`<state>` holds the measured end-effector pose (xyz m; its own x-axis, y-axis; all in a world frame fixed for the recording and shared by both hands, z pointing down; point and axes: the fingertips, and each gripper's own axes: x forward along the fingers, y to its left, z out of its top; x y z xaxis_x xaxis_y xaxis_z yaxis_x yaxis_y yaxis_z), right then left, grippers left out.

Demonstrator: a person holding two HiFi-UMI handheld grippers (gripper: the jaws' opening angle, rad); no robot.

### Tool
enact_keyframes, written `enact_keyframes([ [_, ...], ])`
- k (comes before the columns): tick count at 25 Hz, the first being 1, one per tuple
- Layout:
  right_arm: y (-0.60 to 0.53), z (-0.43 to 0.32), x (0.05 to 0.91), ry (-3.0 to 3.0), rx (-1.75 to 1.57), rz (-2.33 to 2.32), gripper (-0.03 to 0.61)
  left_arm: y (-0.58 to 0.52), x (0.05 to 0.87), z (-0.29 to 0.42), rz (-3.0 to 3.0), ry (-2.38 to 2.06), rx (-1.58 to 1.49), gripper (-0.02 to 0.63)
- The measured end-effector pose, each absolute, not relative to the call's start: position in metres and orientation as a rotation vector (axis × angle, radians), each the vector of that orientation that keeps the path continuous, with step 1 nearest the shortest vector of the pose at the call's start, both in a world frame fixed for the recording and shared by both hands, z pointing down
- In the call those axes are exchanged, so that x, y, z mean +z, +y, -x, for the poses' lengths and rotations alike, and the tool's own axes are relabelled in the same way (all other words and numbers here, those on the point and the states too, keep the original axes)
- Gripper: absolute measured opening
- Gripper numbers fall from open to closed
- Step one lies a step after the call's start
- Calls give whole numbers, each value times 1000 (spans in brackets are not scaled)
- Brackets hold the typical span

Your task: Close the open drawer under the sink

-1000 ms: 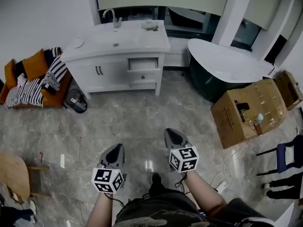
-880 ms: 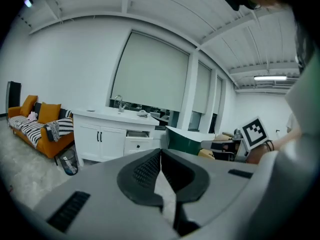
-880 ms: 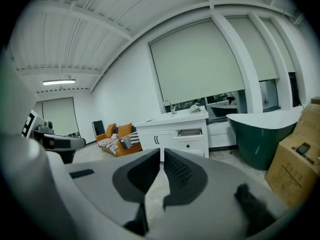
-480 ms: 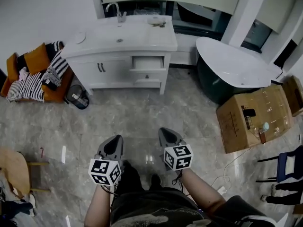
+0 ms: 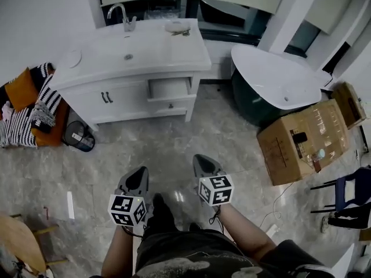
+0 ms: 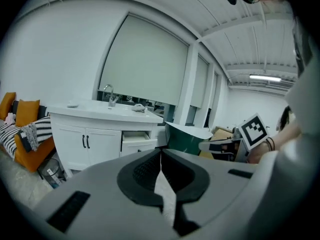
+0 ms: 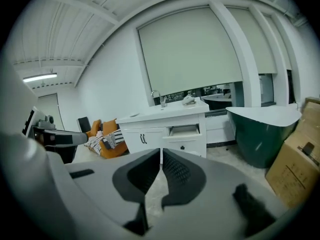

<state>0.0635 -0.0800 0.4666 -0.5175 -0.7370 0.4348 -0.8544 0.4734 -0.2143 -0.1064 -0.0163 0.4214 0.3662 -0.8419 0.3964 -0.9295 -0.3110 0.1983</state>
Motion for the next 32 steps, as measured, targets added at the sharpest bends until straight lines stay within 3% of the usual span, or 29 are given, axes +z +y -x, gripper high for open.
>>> enact_keyframes([
  [17, -202, 6, 516, -2222, 696, -1543, 31, -168, 468, 204, -2250, -1437, 406, 15],
  [24, -267, 12, 548, -2241, 673, -1503, 128, -216, 494, 206, -2182, -1464, 396, 15],
  [32, -353, 18, 635, -2177, 713, -1406, 152, -287, 548, 209, -2116, -1551, 449, 17],
])
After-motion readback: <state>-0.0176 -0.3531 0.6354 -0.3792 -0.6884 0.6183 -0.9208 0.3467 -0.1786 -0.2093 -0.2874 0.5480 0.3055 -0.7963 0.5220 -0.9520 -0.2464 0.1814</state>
